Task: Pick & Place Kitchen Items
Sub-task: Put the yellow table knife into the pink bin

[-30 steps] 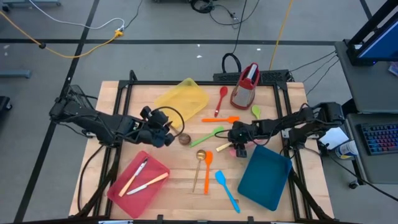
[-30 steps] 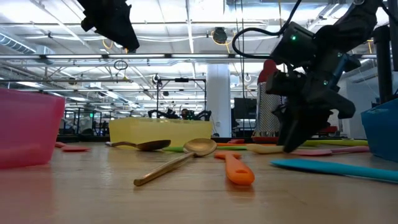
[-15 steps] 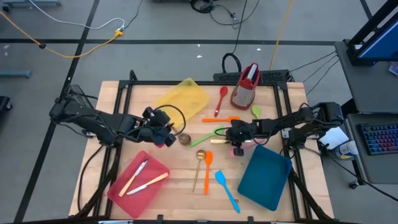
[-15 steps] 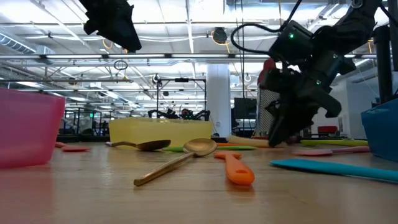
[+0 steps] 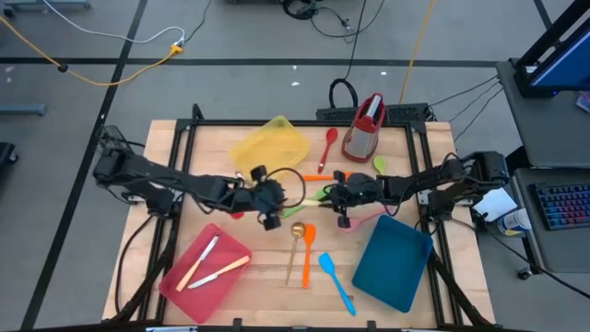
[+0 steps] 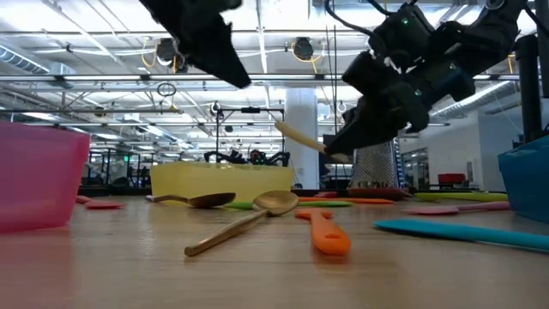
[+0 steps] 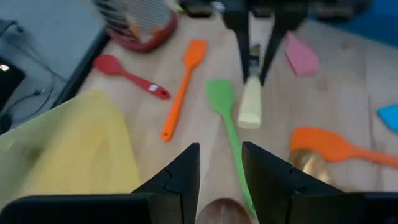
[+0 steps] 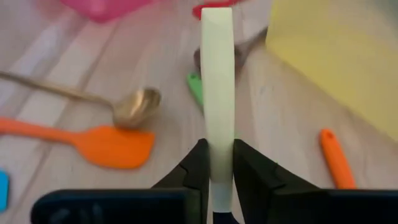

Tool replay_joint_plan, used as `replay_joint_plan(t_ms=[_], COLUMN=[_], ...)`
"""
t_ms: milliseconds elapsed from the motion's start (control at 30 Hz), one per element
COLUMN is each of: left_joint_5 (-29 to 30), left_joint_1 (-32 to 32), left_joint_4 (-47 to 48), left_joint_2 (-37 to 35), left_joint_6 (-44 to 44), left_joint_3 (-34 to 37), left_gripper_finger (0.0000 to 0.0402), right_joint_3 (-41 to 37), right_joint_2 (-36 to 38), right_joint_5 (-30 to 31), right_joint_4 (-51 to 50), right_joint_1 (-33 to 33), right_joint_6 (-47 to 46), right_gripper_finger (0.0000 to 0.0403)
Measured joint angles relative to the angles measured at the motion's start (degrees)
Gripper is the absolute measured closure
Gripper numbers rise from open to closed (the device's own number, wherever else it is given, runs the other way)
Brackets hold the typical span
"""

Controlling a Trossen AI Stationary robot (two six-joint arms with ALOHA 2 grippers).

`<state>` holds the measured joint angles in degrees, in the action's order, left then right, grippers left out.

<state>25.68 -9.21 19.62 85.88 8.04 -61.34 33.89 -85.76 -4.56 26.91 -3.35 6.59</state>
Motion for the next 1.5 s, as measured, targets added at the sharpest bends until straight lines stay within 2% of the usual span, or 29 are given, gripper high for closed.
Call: replay_joint_plan(t_ms=[100, 267, 533, 667, 867, 1067, 1267, 1500], left_joint_5=[-3.7, -8.1, -4.4, -2.1, -5.7, -14.0, -15.4, -16.3], left_joint_1=[1.3, 3.0, 3.9, 3.9, 4.1, 6.5, 7.2, 7.7], left_joint_4=[-4.3, -8.4, -9.9, -10.9, -13.6, -18.6, -18.1, -17.8], left_joint_2=[3.1, 7.1, 8.6, 8.6, 8.6, 8.6, 8.6, 8.6], left_joint_6=[-4.4, -5.5, -10.6, -12.7, -15.7, -14.2, -13.1, -12.7], left_joint_3=[0.0, 0.0, 0.0, 0.0, 0.0, 0.0, 0.0, 0.0], left_gripper_finger=[0.0279, 0.0261, 0.0192, 0.0175, 0.0184, 0.0201, 0.0208, 0.0208], right_joint_3=[0.0, 0.0, 0.1, 0.1, 0.1, 0.1, 0.1, 2.5], right_joint_2=[0.0, 0.0, 0.0, 0.0, 0.0, 0.0, 0.0, 0.0], right_joint_5=[0.3, 6.0, 6.0, 6.0, 5.8, 3.0, 7.6, 7.4], right_joint_4=[1.2, 4.2, 4.9, 4.3, 3.2, 5.9, 6.2, 4.7], right_joint_1=[0.0, 0.1, 0.1, 0.1, 0.0, 1.7, 2.7, 2.7], right_joint_6=[0.1, -2.8, -2.9, -3.4, -4.7, -0.6, 4.7, 5.5], right_gripper_finger=[0.035, 0.0352, 0.0353, 0.0352, 0.0352, 0.0355, 0.0356, 0.0356])
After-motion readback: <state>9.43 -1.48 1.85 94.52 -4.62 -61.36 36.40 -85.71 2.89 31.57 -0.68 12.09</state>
